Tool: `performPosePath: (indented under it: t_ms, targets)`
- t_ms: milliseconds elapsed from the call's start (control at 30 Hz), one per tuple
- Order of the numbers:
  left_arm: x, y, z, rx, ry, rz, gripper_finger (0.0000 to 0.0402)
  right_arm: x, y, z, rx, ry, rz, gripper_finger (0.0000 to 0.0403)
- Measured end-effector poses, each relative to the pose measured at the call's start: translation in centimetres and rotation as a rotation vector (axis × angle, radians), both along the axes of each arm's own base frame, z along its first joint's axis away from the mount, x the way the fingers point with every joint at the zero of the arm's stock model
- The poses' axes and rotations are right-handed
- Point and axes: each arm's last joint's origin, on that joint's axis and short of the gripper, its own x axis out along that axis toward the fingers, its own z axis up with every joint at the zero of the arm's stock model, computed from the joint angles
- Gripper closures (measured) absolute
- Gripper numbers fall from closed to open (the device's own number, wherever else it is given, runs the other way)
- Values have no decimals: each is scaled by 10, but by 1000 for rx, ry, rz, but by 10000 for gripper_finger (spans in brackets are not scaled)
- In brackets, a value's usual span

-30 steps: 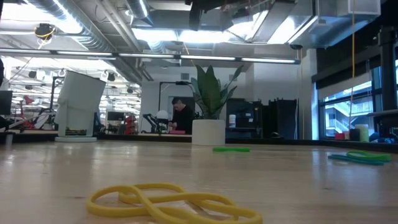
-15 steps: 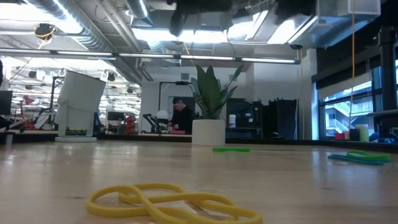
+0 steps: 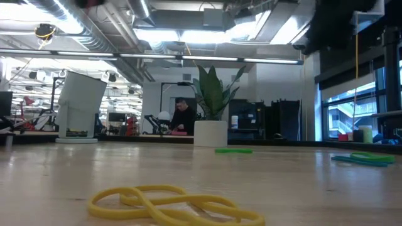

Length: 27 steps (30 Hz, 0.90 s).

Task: Pick and place rubber bands into bin
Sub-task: Put the red rubber band into the transparent bin

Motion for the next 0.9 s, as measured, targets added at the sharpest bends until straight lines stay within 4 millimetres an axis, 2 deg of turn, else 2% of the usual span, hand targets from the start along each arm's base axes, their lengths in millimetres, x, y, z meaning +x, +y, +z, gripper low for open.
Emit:
performPosePath:
  t_ms: [133, 367, 467, 667, 800, 900]
  targets:
    - [-28, -20, -9, -106, 155, -18, 399, -11, 14, -17, 110, 12, -60, 247]
    - [-80, -48, -26, -232, 500, -19, 399, -15, 31, -13, 261, -34, -128, 274]
    - [-97, -56, -32, -223, 538, 18, 399, -10, 33, -10, 296, -99, -162, 285]
    - [-119, -73, -63, -293, 598, -21, 392, 2, 37, -3, 334, -278, -241, 300]
    - [-127, -87, -83, -397, 571, -98, 362, 10, 42, -6, 362, -317, -245, 312]
    - [-130, -92, -97, -407, 572, -135, 329, 15, 46, -12, 373, -321, -249, 323]
